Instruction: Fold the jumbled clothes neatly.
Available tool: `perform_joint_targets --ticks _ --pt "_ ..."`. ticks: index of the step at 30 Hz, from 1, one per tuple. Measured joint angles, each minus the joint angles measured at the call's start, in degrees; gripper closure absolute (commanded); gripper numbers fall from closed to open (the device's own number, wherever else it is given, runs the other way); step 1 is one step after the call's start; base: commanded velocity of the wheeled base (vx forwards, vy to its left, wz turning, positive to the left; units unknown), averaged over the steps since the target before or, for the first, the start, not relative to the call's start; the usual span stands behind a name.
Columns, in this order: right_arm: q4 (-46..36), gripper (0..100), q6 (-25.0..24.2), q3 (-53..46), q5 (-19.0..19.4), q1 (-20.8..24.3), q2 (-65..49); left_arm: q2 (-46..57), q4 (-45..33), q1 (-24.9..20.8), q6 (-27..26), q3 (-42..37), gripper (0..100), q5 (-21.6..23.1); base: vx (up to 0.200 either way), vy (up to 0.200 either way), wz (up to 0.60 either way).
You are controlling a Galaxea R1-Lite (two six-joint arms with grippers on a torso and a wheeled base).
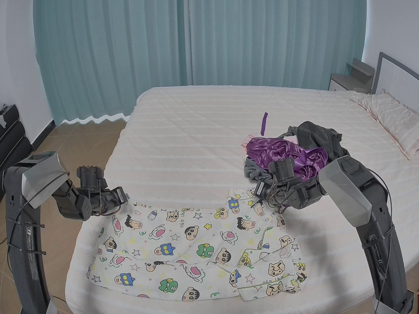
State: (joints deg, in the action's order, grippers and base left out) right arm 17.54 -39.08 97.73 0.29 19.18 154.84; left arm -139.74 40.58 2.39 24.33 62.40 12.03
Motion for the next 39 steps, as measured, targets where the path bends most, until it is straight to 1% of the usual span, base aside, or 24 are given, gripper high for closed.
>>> perform_joint_targets --ticks 11,14,22,33,39 --pt "0.8 100 -0.3 -6.4 2.8 -3.4 -3.7 2.5 -0.4 2.3 0.0 -0.5 100 0.0 0.000 0.000 0.00" --pt "1.3 100 -0.5 -6.8 3.3 -3.8 -4.5 3.1 -0.3 2.7 0.0 -0.5 100 0.0 0.000 0.000 0.00" --pt "6.0 100 -0.6 -10.5 6.7 -3.8 -7.6 3.9 -0.3 3.3 0.0 -0.5 100 0.0 0.000 0.000 0.00" --pt "6.9 100 -1.3 -11.5 7.1 -3.8 -9.2 4.1 -0.2 3.4 0.0 0.0 100 0.0 0.000 0.000 0.00" --pt "11.0 100 -1.9 -11.6 7.1 -3.8 -9.7 4.1 -0.2 3.4 0.0 0.7 100 -0.1 0.000 0.000 0.00"
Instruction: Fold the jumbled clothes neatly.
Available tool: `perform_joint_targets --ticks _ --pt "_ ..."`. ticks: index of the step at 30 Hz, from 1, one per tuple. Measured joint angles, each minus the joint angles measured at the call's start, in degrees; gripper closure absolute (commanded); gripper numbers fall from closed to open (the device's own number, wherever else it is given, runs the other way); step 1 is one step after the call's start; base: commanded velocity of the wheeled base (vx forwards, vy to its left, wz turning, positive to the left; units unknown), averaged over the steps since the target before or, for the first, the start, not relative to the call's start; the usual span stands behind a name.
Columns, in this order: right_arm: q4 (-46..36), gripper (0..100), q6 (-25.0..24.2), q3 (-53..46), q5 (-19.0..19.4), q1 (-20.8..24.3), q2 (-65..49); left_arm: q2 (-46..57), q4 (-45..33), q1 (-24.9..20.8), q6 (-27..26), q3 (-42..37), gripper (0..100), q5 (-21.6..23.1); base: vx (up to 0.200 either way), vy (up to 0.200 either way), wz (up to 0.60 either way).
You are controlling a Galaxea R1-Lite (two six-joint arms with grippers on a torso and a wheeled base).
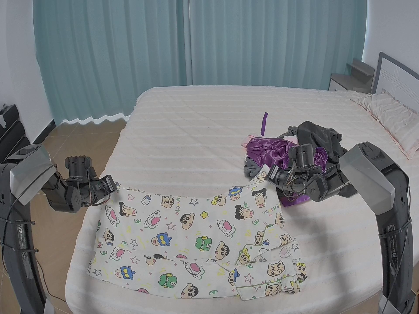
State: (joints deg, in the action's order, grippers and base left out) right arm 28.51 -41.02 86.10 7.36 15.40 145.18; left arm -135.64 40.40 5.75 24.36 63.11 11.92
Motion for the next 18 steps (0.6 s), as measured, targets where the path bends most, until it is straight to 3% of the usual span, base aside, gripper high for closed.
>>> perform_joint_targets --ticks 10,18 --pt "1.8 100 -0.4 -2.8 0.5 0.1 -0.8 -0.1 -0.3 0.0 0.2 0.6 100 -1.0 0.000 0.000 0.00" --pt "1.9 100 -0.3 -10.9 6.3 -0.1 -6.1 1.5 -0.4 0.2 0.1 -2.3 100 -0.6 0.000 0.000 0.00"
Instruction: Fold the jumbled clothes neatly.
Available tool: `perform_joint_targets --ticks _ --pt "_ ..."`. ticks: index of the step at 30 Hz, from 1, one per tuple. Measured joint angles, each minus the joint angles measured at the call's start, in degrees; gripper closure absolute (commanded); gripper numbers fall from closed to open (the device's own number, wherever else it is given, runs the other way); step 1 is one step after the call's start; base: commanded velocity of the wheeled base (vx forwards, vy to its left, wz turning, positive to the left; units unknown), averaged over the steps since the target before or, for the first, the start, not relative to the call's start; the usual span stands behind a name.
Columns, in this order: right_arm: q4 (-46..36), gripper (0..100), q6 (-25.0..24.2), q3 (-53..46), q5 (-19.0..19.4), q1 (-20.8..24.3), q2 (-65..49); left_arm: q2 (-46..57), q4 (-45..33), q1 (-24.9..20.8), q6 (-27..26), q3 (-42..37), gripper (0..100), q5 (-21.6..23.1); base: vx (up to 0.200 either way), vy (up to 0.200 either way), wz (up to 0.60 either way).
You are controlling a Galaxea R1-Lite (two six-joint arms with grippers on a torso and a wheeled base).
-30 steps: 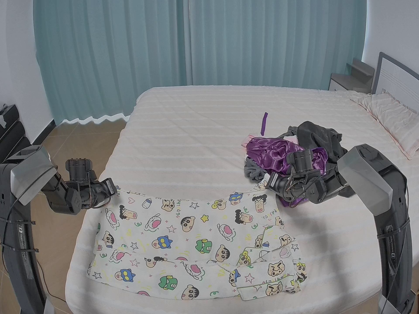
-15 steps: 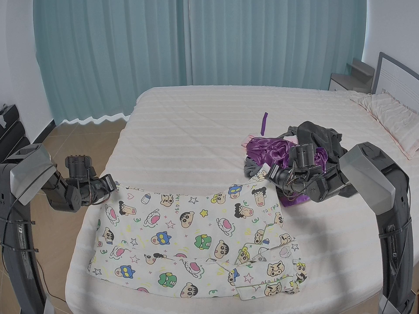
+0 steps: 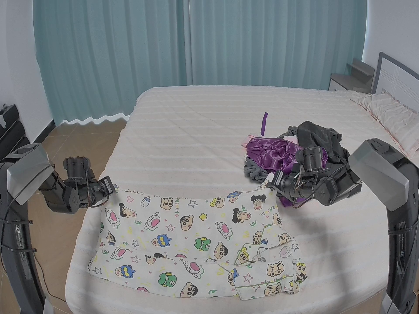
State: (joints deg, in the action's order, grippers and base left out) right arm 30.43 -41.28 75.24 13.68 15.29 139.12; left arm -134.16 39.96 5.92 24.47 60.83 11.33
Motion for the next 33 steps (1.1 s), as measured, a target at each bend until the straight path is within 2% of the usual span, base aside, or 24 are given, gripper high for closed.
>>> perform_joint_targets --ticks 9,16,25,33 --pt "0.2 100 0.7 -10.4 5.3 -0.1 -8.3 4.0 0.1 0.7 -0.4 -5.3 100 1.4 0.000 0.000 0.00" --pt "0.2 100 5.2 -20.0 9.6 -0.1 -15.1 7.4 0.3 2.0 -4.0 -11.2 100 2.7 0.000 0.000 0.00" --pt "0.2 100 13.2 -29.5 11.7 0.1 -18.7 9.3 0.7 4.1 -11.4 -18.4 100 5.1 0.000 0.000 0.00" --pt "-0.1 100 17.6 -33.5 13.1 0.8 -18.1 9.1 4.6 4.5 -12.7 -22.9 100 5.4 0.000 0.000 0.00"
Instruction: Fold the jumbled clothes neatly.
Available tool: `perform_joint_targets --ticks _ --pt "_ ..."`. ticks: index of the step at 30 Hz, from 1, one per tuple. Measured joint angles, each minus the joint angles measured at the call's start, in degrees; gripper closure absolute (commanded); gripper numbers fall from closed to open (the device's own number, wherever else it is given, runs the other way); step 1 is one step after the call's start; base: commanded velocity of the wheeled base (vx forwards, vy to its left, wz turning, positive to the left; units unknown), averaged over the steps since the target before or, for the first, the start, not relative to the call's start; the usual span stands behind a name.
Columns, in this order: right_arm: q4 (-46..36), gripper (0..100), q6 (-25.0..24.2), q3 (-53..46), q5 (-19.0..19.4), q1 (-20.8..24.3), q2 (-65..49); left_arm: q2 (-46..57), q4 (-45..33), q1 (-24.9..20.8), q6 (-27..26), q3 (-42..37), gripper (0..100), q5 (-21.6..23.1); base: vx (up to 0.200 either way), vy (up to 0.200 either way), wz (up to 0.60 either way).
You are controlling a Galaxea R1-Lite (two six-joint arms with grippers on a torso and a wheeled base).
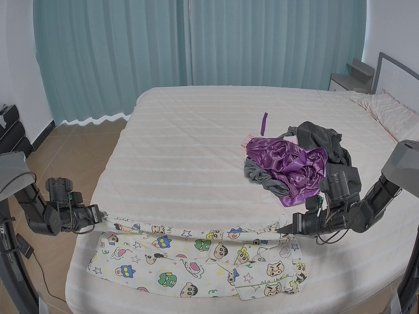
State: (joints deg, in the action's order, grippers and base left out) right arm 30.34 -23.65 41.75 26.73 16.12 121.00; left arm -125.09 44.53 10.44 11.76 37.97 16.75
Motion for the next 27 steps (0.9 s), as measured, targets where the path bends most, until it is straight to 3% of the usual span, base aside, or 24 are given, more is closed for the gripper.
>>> perform_joint_targets --ticks 4,9,14,15,17,18,27 --pt "-0.2 100 1.6 -0.7 0.0 0.4 1.7 -1.5 1.2 -0.2 -1.2 -1.3 100 0.0 0.000 0.000 0.00" --pt "-0.4 100 2.5 -0.8 -0.2 0.8 3.8 -4.0 2.2 -0.2 -6.6 -3.1 100 0.0 0.000 0.000 0.00" --pt "-3.2 100 4.1 -0.2 -0.5 1.2 4.9 -5.9 3.0 -0.2 -7.5 -4.6 100 0.0 0.000 0.000 0.00" --pt "-4.9 100 4.8 0.2 -0.7 1.2 5.0 -6.2 3.0 -0.2 -7.5 -4.8 0 0.0 0.000 0.000 0.00" --pt "-6.7 100 5.8 0.7 -1.1 1.2 5.1 -6.4 3.0 -0.2 -7.6 -4.9 0 0.0 0.000 0.000 0.00" --pt "-7.4 0 6.7 1.1 -1.9 1.3 5.2 -6.5 3.0 -0.2 -7.6 -5.0 0 0.0 0.000 0.000 0.00" --pt "-8.3 0 8.1 3.0 -6.1 1.7 5.5 -6.7 3.9 0.0 -6.8 -6.3 0 0.1 0.000 0.000 0.00"
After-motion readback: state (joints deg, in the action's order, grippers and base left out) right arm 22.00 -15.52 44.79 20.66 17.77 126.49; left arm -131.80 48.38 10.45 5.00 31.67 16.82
